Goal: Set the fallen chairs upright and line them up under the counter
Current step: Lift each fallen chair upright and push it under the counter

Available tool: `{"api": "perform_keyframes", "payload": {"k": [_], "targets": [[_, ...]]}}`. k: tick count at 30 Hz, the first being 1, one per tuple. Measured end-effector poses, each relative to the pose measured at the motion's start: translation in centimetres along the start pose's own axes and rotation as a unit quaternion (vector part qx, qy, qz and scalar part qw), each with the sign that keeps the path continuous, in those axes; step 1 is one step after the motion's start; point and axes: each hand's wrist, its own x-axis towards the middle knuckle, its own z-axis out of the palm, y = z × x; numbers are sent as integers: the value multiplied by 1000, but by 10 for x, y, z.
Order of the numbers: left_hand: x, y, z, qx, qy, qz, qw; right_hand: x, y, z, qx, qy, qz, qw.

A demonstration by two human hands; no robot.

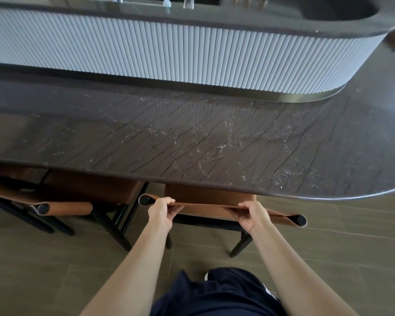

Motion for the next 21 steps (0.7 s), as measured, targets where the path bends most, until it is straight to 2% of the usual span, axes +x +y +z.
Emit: {"api": "perform_keyframes", "payload": {"k": [7, 12, 16, 21], "targets": [[3, 0, -2, -6, -12, 4, 1000, -1, -2, -2, -12, -30, 17, 999], [-8, 2, -15, -20, -93, -15, 995, -6, -2, -4, -23, -38, 38, 998], [-23, 1, -18, -39, -110, 9, 993, -19, -3, -5, -39, -36, 29, 998], [-54, -9, -31, -21, -128, 49, 990, -41, -2, -26, -75, -98, 42, 991]]}}
